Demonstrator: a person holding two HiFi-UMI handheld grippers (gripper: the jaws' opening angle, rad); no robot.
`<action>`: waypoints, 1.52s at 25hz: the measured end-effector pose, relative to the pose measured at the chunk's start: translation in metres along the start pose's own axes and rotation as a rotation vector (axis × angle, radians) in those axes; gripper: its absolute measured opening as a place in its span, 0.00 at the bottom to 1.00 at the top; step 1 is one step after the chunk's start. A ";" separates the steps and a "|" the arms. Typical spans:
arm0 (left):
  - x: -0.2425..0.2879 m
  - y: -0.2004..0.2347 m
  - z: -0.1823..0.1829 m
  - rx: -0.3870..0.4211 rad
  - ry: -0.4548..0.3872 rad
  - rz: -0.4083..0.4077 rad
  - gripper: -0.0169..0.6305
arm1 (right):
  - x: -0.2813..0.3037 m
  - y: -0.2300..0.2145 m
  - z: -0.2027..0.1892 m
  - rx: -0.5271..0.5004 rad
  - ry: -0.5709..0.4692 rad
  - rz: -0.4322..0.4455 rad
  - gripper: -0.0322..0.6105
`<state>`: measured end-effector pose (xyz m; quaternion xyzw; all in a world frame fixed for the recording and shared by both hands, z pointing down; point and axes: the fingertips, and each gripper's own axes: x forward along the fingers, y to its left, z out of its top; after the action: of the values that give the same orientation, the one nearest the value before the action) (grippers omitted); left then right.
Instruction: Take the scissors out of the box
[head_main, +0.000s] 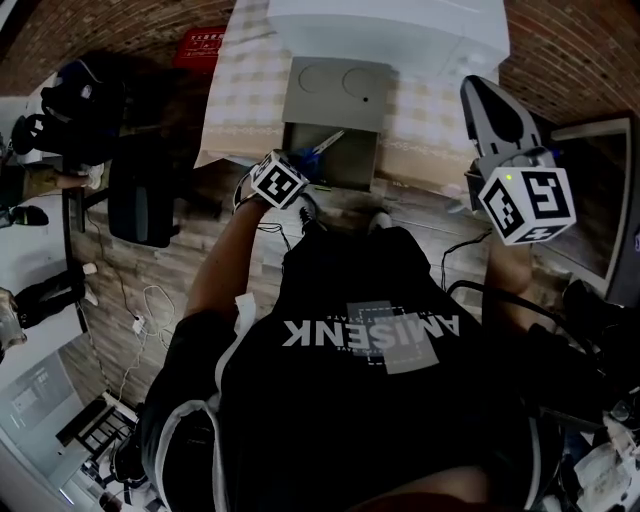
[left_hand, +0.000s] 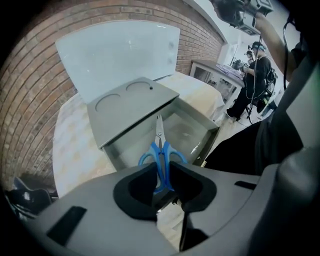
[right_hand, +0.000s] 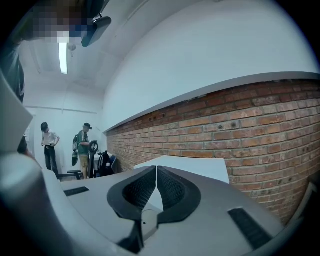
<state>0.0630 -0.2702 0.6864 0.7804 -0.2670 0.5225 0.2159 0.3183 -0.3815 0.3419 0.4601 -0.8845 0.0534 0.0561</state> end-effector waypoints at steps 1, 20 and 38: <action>-0.005 -0.002 0.001 -0.008 -0.010 0.009 0.17 | -0.001 0.000 0.001 0.000 -0.003 0.006 0.11; -0.140 -0.002 0.077 -0.178 -0.463 0.067 0.17 | -0.008 0.026 0.028 0.005 -0.030 -0.013 0.11; -0.302 0.043 0.131 -0.192 -0.952 0.110 0.17 | -0.010 0.081 0.089 -0.114 -0.094 -0.114 0.11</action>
<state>0.0330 -0.3259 0.3612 0.8939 -0.4241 0.0915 0.1129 0.2527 -0.3401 0.2489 0.5079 -0.8600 -0.0219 0.0435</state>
